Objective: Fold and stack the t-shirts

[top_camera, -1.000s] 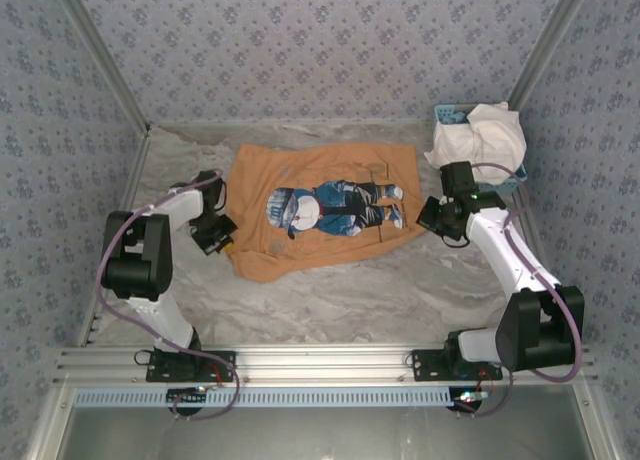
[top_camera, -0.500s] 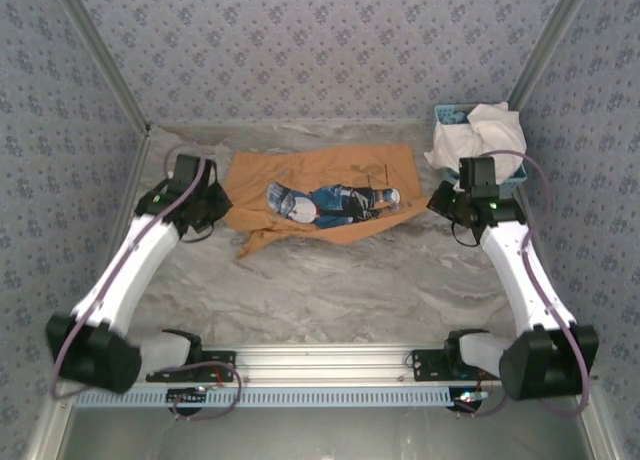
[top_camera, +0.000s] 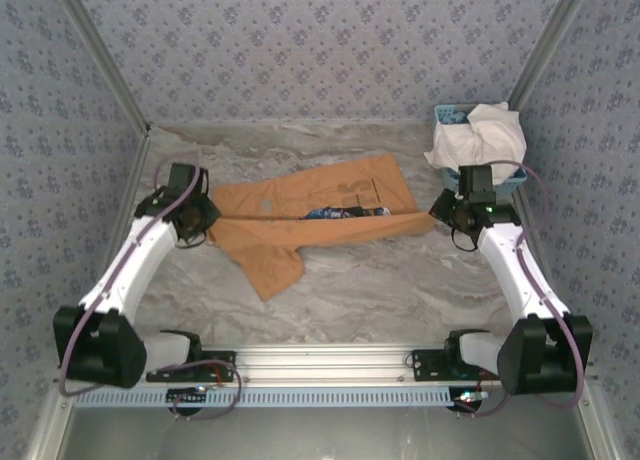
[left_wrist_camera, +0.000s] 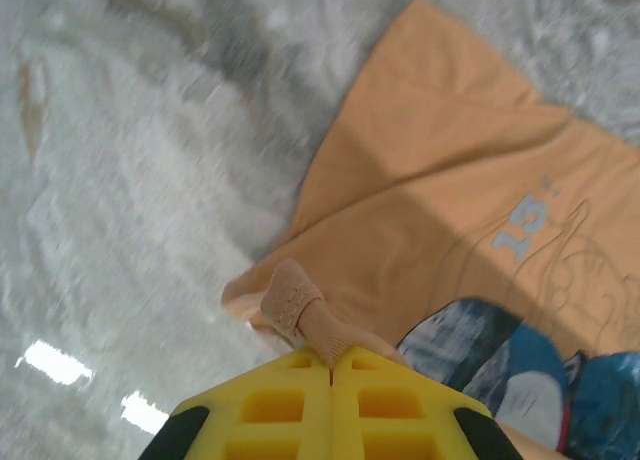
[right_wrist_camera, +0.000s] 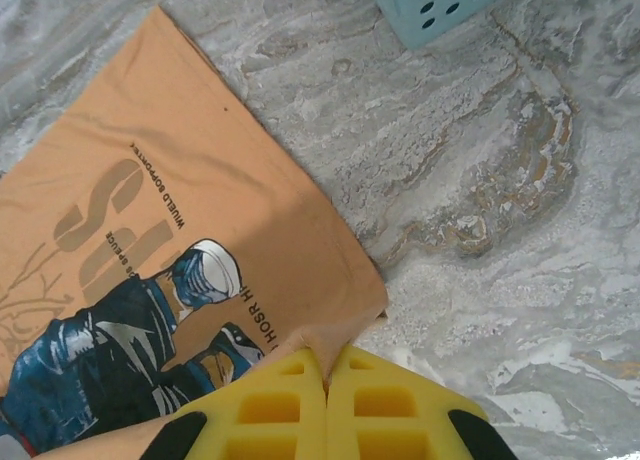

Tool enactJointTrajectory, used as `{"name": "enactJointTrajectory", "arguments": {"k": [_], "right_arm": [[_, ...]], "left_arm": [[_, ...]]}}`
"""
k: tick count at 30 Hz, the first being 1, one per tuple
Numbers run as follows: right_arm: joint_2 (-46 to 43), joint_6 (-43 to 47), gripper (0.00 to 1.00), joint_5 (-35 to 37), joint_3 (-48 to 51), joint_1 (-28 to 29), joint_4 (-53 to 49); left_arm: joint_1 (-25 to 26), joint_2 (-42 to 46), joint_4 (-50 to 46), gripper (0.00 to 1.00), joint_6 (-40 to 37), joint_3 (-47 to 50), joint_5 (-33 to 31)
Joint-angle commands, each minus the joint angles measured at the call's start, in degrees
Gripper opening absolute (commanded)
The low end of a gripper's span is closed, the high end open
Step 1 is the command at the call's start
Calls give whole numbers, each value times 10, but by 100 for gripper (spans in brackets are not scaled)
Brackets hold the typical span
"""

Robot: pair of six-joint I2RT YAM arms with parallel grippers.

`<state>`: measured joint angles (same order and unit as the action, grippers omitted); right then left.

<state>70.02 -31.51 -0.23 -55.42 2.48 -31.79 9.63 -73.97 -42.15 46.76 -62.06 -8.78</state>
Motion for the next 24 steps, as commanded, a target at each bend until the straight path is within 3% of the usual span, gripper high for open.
{"name": "enactJointTrajectory", "arguments": {"k": [1, 5, 7, 9, 11, 15, 18, 21, 24], "right_arm": [[38, -3, 0, -4, -46, -5, 12], [105, -6, 0, -28, -81, -6, 13], [140, -7, 0, -38, -98, -5, 12], [176, -6, 0, -43, -121, -5, 3], [203, -4, 0, -43, -147, -3, -5], [224, -3, 0, -43, -167, 2, -19], [215, -3, 0, -37, -166, 5, -22], [205, -9, 0, -38, -160, 15, -24], [192, -14, 0, -35, -152, 29, -24]], "left_arm": [[-15, -59, 47, 0, -45, -71, 5], [-31, -184, 36, 0, -73, -134, 26], [-34, -238, 11, 16, -88, -164, 37], [-34, -268, -5, 44, -93, -181, 36], [-28, -260, -6, 54, -92, -173, 17], [7, -177, 0, 54, -93, -108, 34], [68, -134, -28, 53, -66, -45, 68], [123, -135, -46, 54, -15, 8, 95], [142, -155, -25, 55, 35, 40, 120]]}}
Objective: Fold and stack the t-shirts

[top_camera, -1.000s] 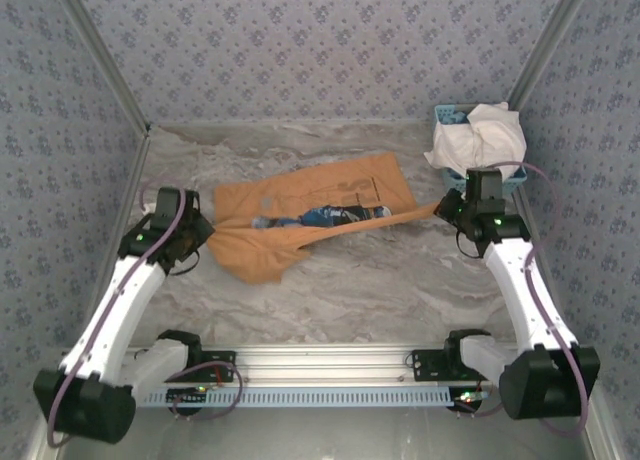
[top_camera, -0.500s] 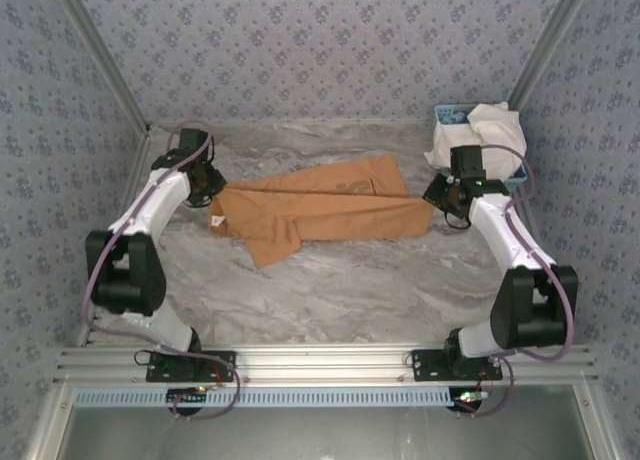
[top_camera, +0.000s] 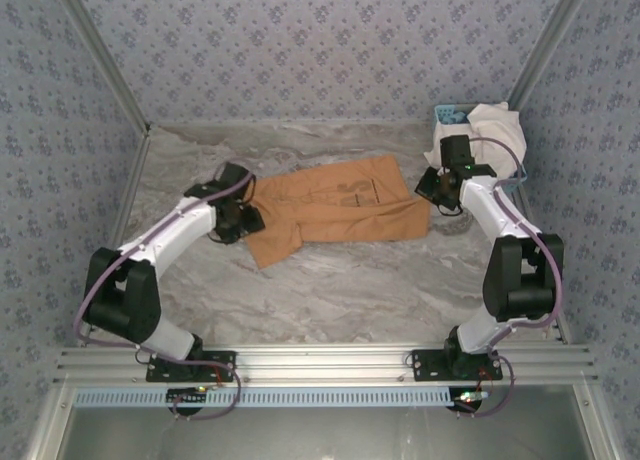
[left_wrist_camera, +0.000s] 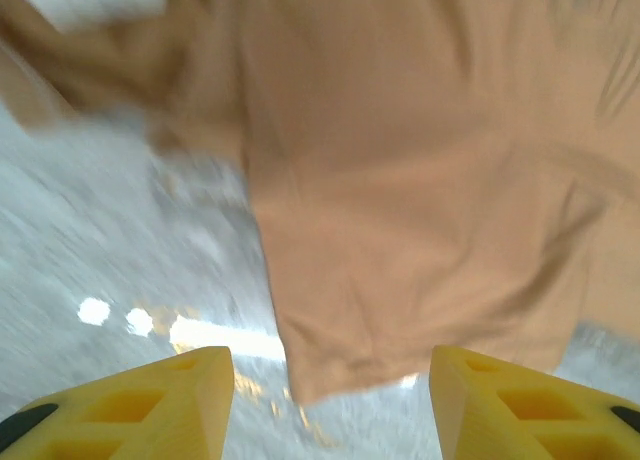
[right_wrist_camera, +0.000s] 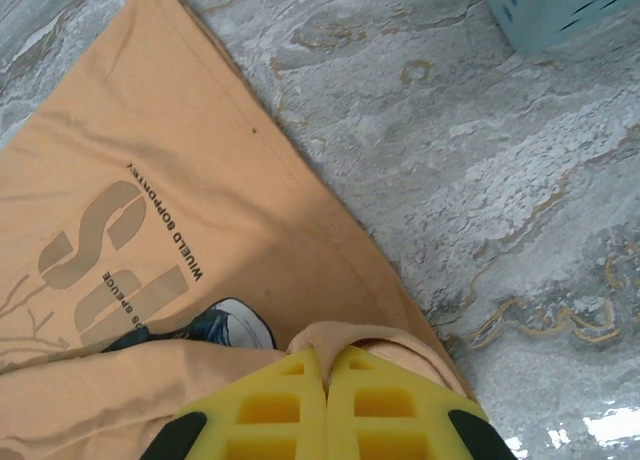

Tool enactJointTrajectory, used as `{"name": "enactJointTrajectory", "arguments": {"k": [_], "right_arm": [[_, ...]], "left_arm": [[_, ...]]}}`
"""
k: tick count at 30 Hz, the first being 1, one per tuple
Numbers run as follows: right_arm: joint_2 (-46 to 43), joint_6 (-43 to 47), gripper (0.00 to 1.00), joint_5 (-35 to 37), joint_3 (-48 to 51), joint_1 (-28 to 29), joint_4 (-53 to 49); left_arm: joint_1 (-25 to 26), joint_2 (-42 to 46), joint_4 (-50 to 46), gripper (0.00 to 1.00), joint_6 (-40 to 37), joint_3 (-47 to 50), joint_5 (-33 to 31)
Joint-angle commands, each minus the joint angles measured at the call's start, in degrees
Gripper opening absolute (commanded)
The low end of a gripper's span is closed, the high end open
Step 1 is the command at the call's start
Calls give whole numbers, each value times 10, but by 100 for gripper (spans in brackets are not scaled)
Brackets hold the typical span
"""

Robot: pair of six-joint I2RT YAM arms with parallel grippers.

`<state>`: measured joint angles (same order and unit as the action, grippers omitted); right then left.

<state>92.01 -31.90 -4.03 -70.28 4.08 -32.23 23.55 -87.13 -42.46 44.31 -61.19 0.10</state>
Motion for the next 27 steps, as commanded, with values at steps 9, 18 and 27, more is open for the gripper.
{"name": "enactJointTrajectory", "arguments": {"k": [9, 18, 27], "right_arm": [[-53, -17, 0, 5, 34, 29, -20], [-79, -24, 0, 3, 62, 34, -20], [-104, -10, 0, -13, -3, 35, -37]], "left_arm": [[30, -141, -28, 55, 51, -24, 32], [73, -218, -21, 23, 49, -78, 22], [16, -60, -109, 0, 45, -186, -151]]}}
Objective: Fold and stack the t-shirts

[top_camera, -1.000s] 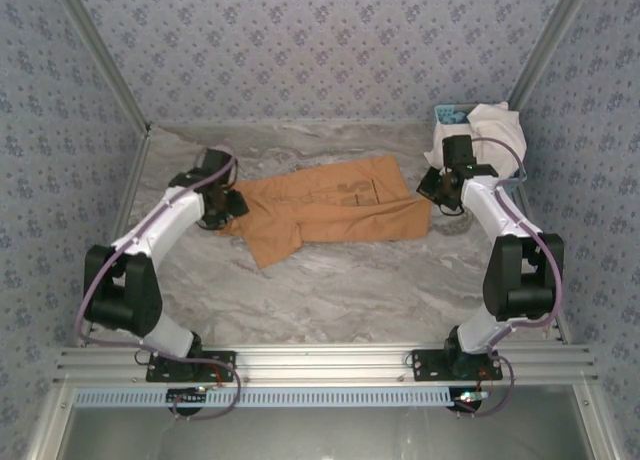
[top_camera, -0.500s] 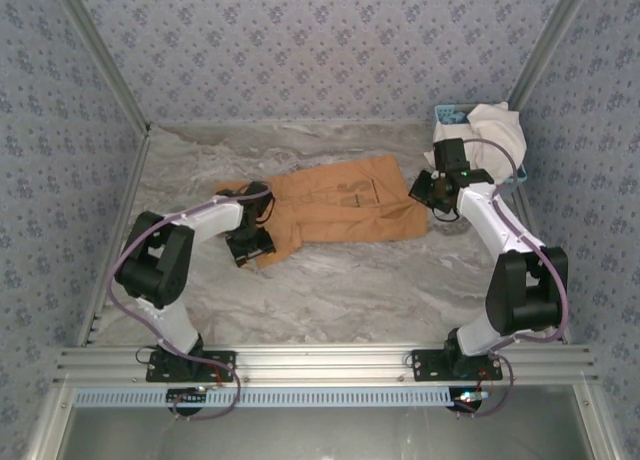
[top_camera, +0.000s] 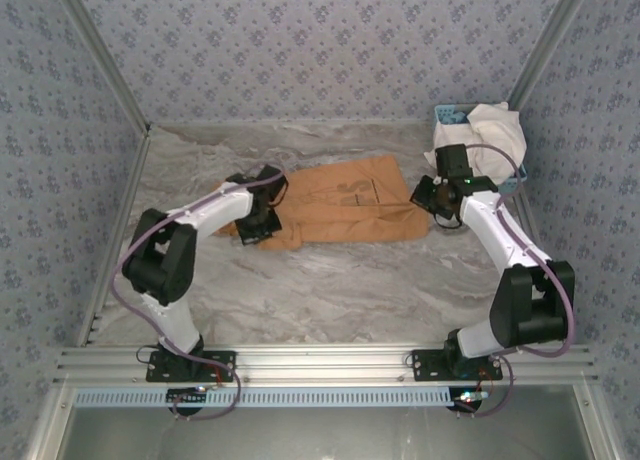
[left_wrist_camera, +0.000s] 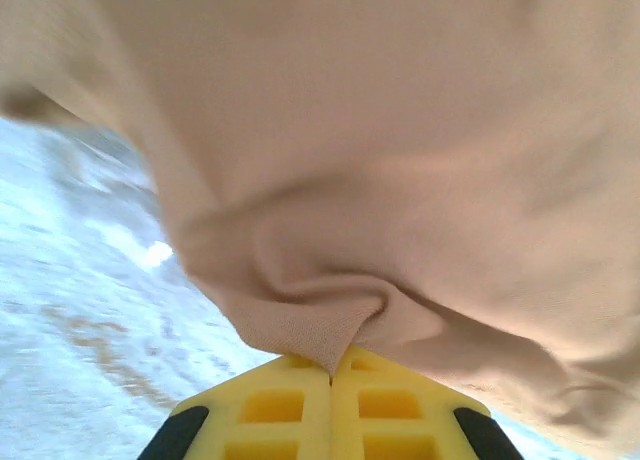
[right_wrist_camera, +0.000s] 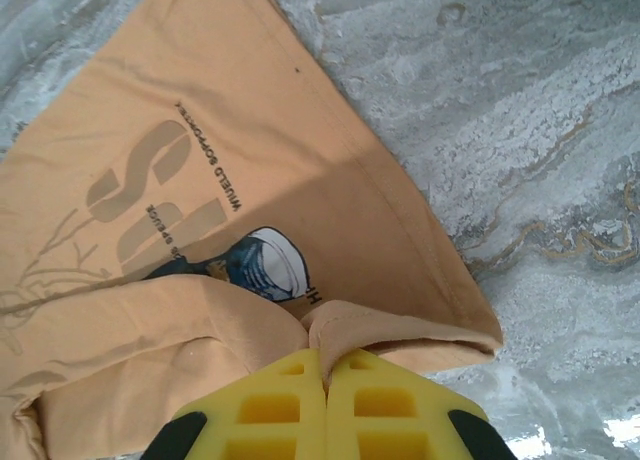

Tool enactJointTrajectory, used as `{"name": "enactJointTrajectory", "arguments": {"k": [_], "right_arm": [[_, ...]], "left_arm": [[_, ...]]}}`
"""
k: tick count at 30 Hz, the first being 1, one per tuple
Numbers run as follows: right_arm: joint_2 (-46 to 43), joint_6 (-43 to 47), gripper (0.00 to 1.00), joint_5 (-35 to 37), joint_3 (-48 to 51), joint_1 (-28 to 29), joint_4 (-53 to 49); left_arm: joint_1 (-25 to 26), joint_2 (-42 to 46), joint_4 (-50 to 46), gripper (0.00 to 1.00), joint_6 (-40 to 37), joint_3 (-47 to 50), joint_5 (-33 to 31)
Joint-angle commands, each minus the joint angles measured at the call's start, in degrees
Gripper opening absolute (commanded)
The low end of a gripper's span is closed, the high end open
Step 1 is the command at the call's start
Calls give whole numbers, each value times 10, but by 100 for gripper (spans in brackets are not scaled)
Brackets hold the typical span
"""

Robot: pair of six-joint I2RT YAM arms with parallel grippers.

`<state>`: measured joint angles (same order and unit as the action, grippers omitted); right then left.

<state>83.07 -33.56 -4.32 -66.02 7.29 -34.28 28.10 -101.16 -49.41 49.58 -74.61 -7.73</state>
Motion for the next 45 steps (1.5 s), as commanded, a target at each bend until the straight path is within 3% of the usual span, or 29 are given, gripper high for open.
{"name": "enactJointTrajectory", "arguments": {"k": [1, 10, 18, 21, 26, 33, 40, 45], "right_arm": [[-14, 13, 0, -14, -67, 2, -18], [-41, 18, 0, -46, -226, -5, 19], [-217, 5, 0, -65, -165, 8, 122], [-275, -10, 0, -64, -147, 10, 131], [-260, -48, 0, -91, -168, 7, 127], [-100, -107, 0, -124, -221, -8, 193], [87, -140, 0, -180, -312, -29, 292], [155, -146, 0, -192, -424, -40, 319]], "left_arm": [[-45, 99, -42, 0, -10, -68, -76], [-120, 240, -13, 0, -40, -201, -128], [-120, 379, 42, 0, -79, -240, -170], [-120, 389, 41, 0, -88, -284, -172], [-130, 292, -9, 0, -92, -424, -138], [-204, 51, -66, 0, -53, -630, 17], [-275, -209, -105, 0, -41, -962, 151], [-304, -208, -22, 0, -14, -990, 192]]}}
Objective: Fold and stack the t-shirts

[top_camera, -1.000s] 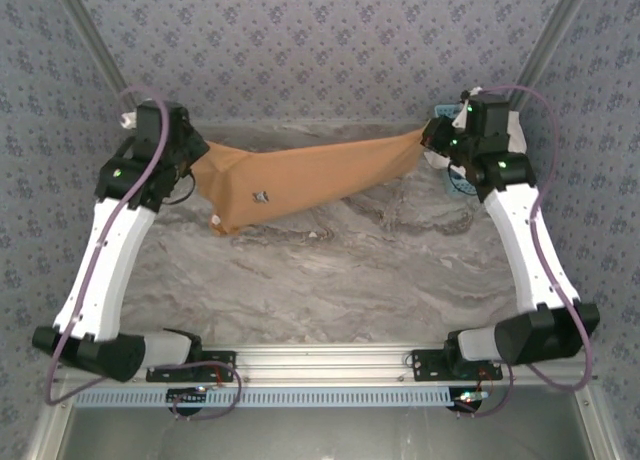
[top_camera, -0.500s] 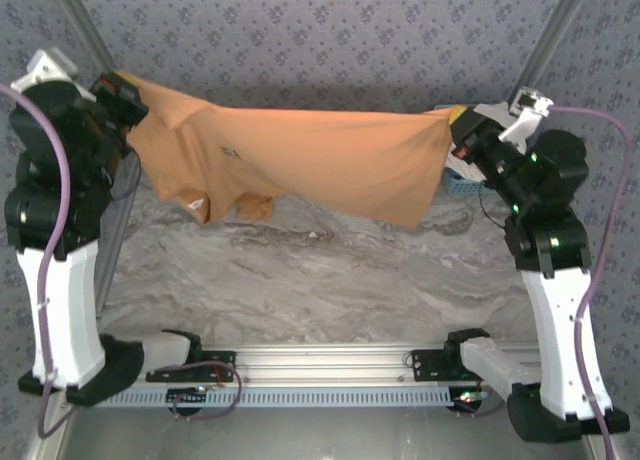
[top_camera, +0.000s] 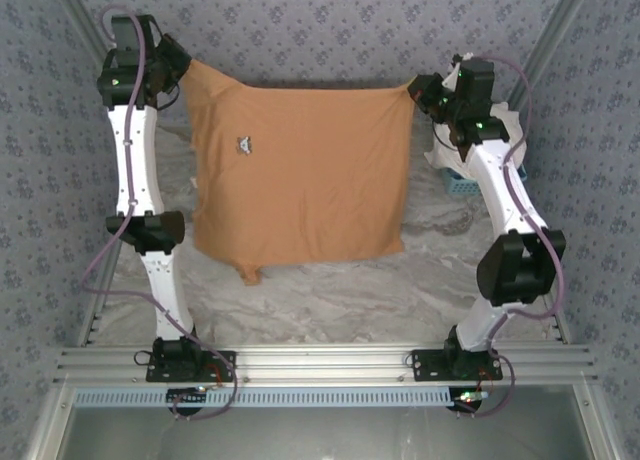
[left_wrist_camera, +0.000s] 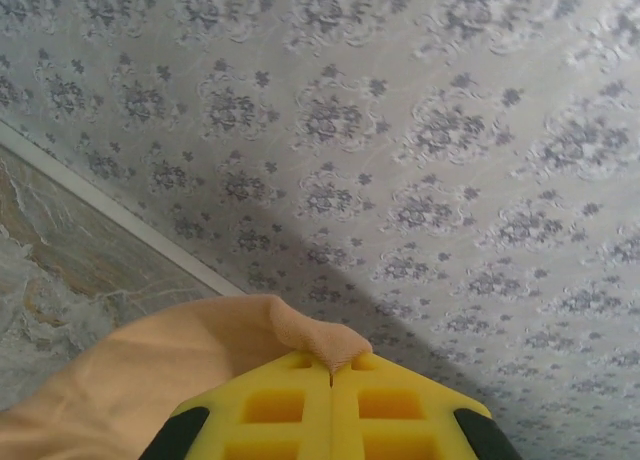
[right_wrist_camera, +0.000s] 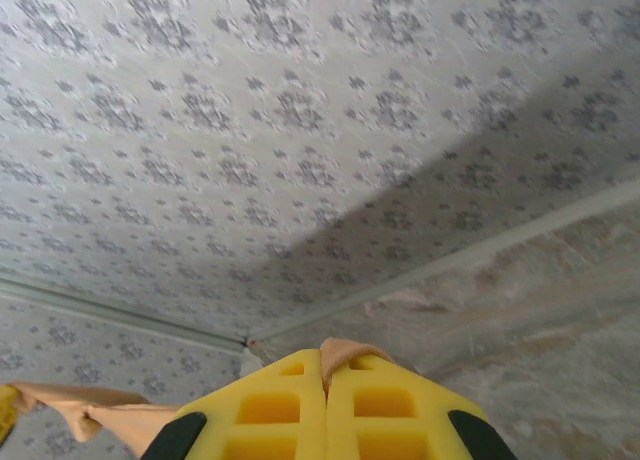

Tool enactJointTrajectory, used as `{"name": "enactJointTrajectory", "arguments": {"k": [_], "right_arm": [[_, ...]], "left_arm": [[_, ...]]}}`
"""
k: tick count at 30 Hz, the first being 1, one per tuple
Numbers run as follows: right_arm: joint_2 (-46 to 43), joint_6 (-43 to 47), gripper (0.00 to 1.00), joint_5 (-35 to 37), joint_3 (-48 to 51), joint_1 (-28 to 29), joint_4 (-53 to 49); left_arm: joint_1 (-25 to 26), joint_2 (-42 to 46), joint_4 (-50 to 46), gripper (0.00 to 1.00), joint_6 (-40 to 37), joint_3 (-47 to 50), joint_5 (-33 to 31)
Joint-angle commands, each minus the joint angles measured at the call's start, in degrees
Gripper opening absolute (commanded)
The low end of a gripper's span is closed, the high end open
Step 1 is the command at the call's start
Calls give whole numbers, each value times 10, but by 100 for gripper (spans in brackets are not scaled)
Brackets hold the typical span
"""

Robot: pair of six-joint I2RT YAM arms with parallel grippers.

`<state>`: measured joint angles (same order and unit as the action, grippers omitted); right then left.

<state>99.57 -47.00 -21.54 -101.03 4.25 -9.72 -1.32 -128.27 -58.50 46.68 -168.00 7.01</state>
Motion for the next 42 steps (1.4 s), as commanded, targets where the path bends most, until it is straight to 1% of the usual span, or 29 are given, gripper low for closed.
{"name": "enactJointTrajectory", "arguments": {"k": [1, 3, 5, 8, 11, 13, 14, 16, 19, 20, 22, 23, 24, 27, 29, 31, 34, 36, 38, 40, 42], "right_arm": [[-5, -12, 0, -19, -91, -12, 85], [-5, -15, 0, -11, -110, -19, 106], [-10, -28, 0, -4, -117, -31, 124], [-24, -42, 0, 3, -112, -46, 133], [-40, -47, 0, -2, -86, -53, 128], [-60, -38, 0, 5, -43, -51, 117], [-71, -36, 0, 5, -17, -50, 112], [-95, -39, 0, 6, 58, -49, 108], [-123, -25, 0, 20, 171, -41, 101], [-127, -21, 0, 20, 208, -39, 101], [-128, -25, 0, 13, 282, -31, 100], [-127, -26, 0, 7, 307, -28, 99], [-125, -26, 0, 1, 351, -22, 104], [-120, -22, 0, 13, 426, 4, 85], [-116, -19, 0, 29, 458, 14, 56], [-113, -8, 0, 61, 471, 23, -7], [-119, 25, 0, 117, 474, 32, -115], [-133, 28, 0, 136, 487, 34, -144], [-148, 25, 0, 152, 498, 38, -171], [-164, 24, 0, 174, 506, 46, -207], [-182, 22, 0, 191, 517, 54, -231]], "left_arm": [[-10, 78, 84, 0, 7, -53, 46], [-8, 111, 108, 0, -9, -50, 42], [-1, 150, 126, 0, -36, -42, 22], [26, 220, 146, 0, -88, 15, -5], [71, 281, 112, 0, -138, 88, -48], [115, 325, 82, 0, -171, 167, -91], [131, 348, 80, 0, -173, 221, -106], [157, 422, 103, 0, -143, 401, -133], [184, 535, 147, 0, -64, 679, -166], [187, 561, 147, 0, -36, 754, -170], [188, 604, 147, 0, 26, 902, -152], [192, 617, 156, 0, 43, 958, -140], [196, 627, 168, 0, 65, 1021, -126], [207, 631, 201, 0, 122, 1156, -76], [219, 616, 202, 0, 140, 1198, -72], [226, 594, 200, 0, 162, 1231, -47], [249, 573, 174, 0, 202, 1255, -27], [266, 574, 165, 0, 226, 1266, -19], [281, 584, 132, 0, 256, 1268, -31], [291, 604, 78, 0, 297, 1271, -52], [292, 631, 60, 0, 328, 1285, -54]]}}
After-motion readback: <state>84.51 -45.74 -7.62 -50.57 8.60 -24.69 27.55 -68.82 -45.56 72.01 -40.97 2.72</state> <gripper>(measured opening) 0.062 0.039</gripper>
